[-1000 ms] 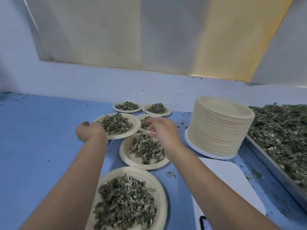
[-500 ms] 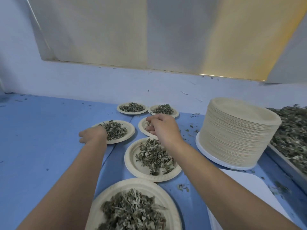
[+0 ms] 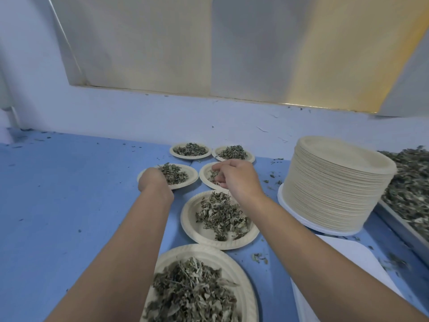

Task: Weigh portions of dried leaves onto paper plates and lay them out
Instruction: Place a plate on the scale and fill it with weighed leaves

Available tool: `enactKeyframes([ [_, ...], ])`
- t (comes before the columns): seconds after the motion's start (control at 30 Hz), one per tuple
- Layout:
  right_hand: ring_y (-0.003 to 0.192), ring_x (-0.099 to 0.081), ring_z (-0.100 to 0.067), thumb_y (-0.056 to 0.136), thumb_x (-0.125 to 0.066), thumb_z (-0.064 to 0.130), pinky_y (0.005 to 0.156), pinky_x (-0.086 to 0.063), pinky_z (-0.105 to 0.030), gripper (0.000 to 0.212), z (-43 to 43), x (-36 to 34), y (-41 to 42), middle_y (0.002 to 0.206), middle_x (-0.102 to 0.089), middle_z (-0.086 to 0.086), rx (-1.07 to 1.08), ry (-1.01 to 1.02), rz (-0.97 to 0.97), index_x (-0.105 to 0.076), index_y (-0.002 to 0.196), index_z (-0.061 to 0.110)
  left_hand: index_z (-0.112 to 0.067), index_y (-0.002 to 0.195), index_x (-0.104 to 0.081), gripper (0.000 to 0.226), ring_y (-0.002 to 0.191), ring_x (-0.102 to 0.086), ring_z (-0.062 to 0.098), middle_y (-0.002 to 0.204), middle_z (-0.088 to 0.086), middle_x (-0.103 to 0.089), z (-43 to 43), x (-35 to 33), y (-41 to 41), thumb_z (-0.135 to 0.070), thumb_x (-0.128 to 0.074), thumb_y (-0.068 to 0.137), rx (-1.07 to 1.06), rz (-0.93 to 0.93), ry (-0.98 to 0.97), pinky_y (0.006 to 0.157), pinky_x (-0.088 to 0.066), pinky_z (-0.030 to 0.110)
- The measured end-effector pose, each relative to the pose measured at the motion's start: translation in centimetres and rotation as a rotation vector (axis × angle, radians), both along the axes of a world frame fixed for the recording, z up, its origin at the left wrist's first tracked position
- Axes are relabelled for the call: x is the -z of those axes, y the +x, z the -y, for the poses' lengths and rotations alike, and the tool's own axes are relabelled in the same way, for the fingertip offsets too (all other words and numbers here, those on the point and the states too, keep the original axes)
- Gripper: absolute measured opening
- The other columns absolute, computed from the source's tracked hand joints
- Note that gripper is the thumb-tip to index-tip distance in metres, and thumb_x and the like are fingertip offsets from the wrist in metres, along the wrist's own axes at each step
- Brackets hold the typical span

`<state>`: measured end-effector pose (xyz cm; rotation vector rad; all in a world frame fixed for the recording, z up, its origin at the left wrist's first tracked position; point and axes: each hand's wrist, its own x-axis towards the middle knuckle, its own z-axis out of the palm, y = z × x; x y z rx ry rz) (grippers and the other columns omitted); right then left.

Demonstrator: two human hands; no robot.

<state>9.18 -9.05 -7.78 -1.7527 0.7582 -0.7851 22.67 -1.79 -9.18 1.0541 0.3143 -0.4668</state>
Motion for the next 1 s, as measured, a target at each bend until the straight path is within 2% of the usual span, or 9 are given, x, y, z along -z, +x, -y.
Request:
enactKeyframes([
  [0.07,0.094,-0.066,-0.031,0.087,-0.045,0.007,0.087,-0.053,-0.048,0.031,0.3,-0.2,0.0,0.072,-0.063,0.003,0.012,0.006,0.007,-0.067,0.073,0.024,-0.016,0.110,-0.054,0.023,0.070,-0.043,0.018,0.107,0.001,-0.041,0.3,0.2,0.1,-0.011,-0.035,0.098,0.001,0.003,-0.048,0.050,-0.042,0.024],
  [0.13,0.094,-0.067,-0.030,0.087,-0.044,0.007,0.087,-0.053,-0.048,0.032,0.4,0.0,0.0,0.072,-0.063,0.002,0.014,0.016,0.006,-0.068,0.074,0.023,-0.015,0.102,-0.057,0.025,0.070,-0.044,0.019,0.105,0.002,-0.040,0.7,0.3,0.1,-0.010,-0.033,0.099,0.002,0.041,-0.033,0.039,-0.042,0.021],
  [0.2,0.094,-0.067,-0.027,0.088,-0.044,0.008,0.087,-0.054,-0.047,0.031,0.5,0.4,0.1,0.075,-0.063,0.001,0.006,0.027,-0.006,-0.068,0.074,0.023,-0.012,0.107,-0.058,0.026,0.089,-0.046,0.021,0.109,0.003,-0.041,0.9,0.6,0.3,-0.011,-0.033,0.099,0.006,0.038,-0.042,0.046,-0.044,0.022],
  [0.27,0.094,-0.067,-0.027,0.089,-0.045,0.008,0.088,-0.054,-0.046,0.031,0.6,0.9,0.2,0.077,-0.064,0.001,-0.002,0.040,-0.011,-0.068,0.074,0.023,-0.013,0.111,-0.056,0.025,0.099,-0.047,0.021,0.118,0.004,-0.044,1.1,1.1,0.6,-0.013,-0.035,0.099,0.037,0.045,-0.047,0.066,-0.047,0.023],
  [0.37,0.086,-0.065,-0.024,0.089,-0.045,0.007,0.088,-0.054,-0.045,0.032,0.7,1.2,0.3,0.076,-0.063,0.002,-0.010,0.043,-0.009,-0.069,0.075,0.022,-0.014,0.132,-0.048,0.036,0.120,-0.048,0.024,0.135,0.005,-0.044,1.4,1.8,1.1,-0.016,-0.036,0.098,0.076,0.045,-0.044,0.094,-0.046,0.030],
  [0.43,0.081,-0.062,-0.020,0.088,-0.044,0.006,0.087,-0.053,-0.046,0.032,0.8,1.3,0.3,0.074,-0.062,0.003,-0.010,0.047,-0.006,-0.069,0.075,0.022,-0.014,0.135,-0.046,0.038,0.124,-0.047,0.025,0.139,0.007,-0.042,1.6,2.0,1.4,-0.017,-0.036,0.098,0.095,0.053,-0.042,0.102,-0.042,0.034],
  [0.67,0.083,-0.062,-0.019,0.087,-0.045,0.005,0.087,-0.053,-0.043,0.031,0.7,1.0,-0.4,0.080,-0.065,0.000,-0.018,0.056,0.001,-0.071,0.079,0.020,-0.014,0.119,-0.048,0.023,0.122,-0.048,0.025,0.136,0.012,-0.047,1.1,2.1,1.3,-0.020,-0.037,0.099,0.201,0.052,0.036,0.092,-0.044,0.034],
  [0.87,0.088,-0.063,-0.017,0.089,-0.046,0.006,0.087,-0.053,-0.036,0.029,0.7,0.9,-1.7,0.084,-0.065,0.001,-0.033,0.095,0.035,-0.069,0.078,0.020,-0.010,0.137,-0.039,0.037,0.124,-0.047,0.030,0.140,0.021,-0.038,0.5,2.1,0.5,-0.010,-0.032,0.100,0.190,0.033,0.045,0.083,-0.047,0.035],
  [1.0,0.084,-0.063,-0.016,0.089,-0.044,0.004,0.083,-0.053,-0.032,0.032,0.8,0.3,-3.0,0.079,-0.064,0.000,-0.038,0.098,0.045,-0.069,0.077,0.020,-0.004,0.139,-0.037,0.039,0.117,-0.053,0.027,0.131,0.020,-0.048,0.7,1.2,-1.3,-0.008,-0.030,0.100,0.196,0.051,-0.011,0.088,-0.048,0.033],
])
